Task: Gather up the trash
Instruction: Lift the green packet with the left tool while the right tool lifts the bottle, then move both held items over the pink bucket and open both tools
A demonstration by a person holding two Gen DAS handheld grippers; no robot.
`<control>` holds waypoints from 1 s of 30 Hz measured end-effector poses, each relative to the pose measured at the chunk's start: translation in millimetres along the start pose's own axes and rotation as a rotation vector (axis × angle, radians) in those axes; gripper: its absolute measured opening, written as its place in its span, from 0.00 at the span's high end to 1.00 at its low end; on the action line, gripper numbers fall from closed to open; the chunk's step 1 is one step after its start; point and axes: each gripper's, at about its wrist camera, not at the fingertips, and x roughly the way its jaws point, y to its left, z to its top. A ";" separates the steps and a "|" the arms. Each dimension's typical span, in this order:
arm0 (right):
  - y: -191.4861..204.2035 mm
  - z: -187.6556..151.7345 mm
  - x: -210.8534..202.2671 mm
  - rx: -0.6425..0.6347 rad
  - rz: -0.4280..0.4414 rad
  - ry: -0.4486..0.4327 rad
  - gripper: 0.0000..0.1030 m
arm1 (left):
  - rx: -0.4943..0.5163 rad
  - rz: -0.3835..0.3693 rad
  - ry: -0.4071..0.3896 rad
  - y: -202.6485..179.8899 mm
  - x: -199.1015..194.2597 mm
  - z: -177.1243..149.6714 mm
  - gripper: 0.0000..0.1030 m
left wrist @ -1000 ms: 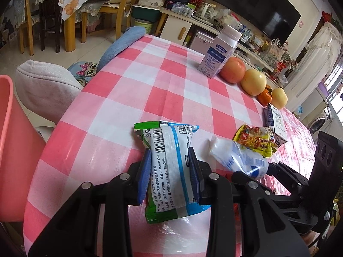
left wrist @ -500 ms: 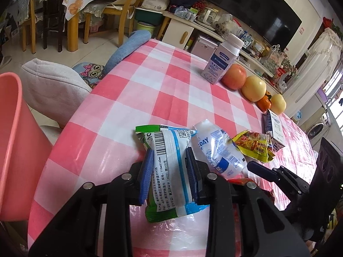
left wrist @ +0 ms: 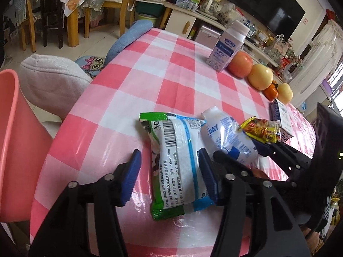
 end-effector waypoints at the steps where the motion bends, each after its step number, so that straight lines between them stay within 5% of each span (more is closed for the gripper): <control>1: -1.2 -2.3 -1.3 0.004 -0.005 -0.009 0.41 | 0.005 0.002 -0.002 -0.7 0.8 -0.4 0.42; 6: -9.4 -10.5 -12.9 0.046 -0.031 -0.046 0.41 | 0.055 0.024 -0.009 -10.2 3.3 -2.5 0.43; 14: -14.1 -16.9 -37.4 0.099 -0.074 -0.080 0.41 | 0.175 0.070 -0.030 -29.5 4.2 -9.5 0.62; 30: 20.7 -2.5 -82.1 0.131 -0.026 -0.162 0.41 | 0.037 -0.001 -0.161 6.6 -50.5 9.6 0.66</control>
